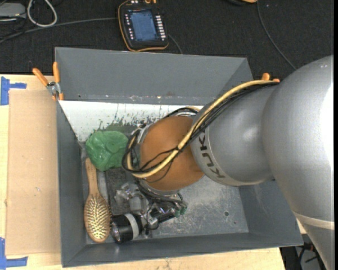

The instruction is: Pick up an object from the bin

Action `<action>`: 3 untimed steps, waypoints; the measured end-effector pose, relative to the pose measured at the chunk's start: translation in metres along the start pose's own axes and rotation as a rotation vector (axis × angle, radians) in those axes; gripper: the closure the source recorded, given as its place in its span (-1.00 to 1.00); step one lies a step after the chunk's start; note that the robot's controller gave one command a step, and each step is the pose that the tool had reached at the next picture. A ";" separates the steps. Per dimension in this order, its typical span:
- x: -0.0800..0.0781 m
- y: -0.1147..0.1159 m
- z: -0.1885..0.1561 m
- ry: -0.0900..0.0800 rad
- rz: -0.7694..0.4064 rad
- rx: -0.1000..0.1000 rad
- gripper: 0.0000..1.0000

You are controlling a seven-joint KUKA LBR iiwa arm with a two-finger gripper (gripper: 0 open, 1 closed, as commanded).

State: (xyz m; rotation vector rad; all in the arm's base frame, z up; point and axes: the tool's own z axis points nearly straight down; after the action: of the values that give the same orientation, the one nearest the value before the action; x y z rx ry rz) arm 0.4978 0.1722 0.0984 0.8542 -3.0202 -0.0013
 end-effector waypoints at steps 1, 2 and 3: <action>0.017 -0.007 0.027 -0.021 0.150 0.006 -1.00; -0.048 0.015 0.024 -0.012 0.663 0.002 1.00; -0.048 0.015 0.024 -0.012 0.663 0.002 1.00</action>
Offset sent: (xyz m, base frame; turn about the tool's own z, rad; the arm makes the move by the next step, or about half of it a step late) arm 0.0303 0.0394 -0.0284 0.6637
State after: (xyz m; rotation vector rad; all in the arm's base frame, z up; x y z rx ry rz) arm 0.5308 0.2101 0.0741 -0.1757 -3.1451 -0.0020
